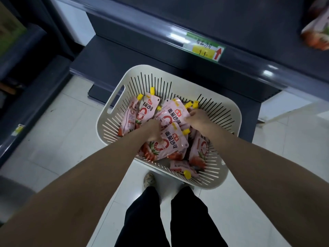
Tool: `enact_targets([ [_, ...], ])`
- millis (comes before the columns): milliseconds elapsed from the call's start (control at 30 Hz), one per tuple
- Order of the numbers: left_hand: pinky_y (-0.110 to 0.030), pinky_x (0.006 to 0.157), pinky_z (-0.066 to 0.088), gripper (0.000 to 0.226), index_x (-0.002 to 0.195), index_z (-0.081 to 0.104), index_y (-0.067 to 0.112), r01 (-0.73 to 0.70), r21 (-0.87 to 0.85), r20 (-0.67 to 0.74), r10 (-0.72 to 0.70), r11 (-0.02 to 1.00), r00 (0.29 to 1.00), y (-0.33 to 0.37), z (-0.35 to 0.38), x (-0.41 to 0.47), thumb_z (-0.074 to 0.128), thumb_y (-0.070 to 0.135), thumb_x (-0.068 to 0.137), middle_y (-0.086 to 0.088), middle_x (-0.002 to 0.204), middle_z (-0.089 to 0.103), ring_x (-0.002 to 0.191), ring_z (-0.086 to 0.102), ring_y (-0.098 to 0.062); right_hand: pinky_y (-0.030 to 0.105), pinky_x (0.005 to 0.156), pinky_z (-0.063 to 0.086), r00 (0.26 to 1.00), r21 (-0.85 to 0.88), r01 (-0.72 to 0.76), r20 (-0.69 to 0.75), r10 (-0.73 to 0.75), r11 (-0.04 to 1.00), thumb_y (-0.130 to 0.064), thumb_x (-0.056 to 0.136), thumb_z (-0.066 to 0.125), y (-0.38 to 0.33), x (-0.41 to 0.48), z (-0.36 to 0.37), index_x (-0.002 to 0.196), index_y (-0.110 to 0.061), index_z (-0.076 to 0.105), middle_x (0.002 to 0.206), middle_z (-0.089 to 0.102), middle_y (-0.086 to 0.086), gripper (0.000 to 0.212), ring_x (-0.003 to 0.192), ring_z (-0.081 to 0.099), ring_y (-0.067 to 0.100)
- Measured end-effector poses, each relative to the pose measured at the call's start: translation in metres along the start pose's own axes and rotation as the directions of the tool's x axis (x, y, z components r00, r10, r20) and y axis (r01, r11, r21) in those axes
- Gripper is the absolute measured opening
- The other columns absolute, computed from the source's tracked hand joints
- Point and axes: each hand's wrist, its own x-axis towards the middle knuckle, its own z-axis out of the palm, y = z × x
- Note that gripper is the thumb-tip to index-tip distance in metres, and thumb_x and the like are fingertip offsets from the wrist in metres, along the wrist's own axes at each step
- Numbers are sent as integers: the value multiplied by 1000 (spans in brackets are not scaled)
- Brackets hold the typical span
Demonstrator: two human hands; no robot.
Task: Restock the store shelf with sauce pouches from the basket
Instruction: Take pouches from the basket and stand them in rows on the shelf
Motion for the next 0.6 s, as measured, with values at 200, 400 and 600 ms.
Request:
enact_targets([
  [200,-31,86,49,55,118,48,6,-34,-61,-37,32,998,999,-1,-1,3,76,6,71,-10,110,58,109,56,-28,41,98,47,997,64,21,-74,-17,998,-13,84,64,-11,-4,2,75,-11,66,92,68,11,10,100,64,31],
  [400,-27,84,44,30,109,65,8,-91,-94,74,98,991,992,-9,-1,7,70,12,80,-8,108,66,102,60,-24,41,91,55,983,313,-144,153,100,939,-29,65,75,-5,20,9,93,-23,69,111,68,10,29,100,65,26],
  [600,-29,73,45,23,64,55,16,-107,-183,-3,108,977,994,-22,-14,2,62,12,87,0,70,54,73,53,-16,39,97,49,947,467,-280,278,161,839,-30,60,86,-10,23,12,101,-10,71,111,71,8,48,104,64,21],
])
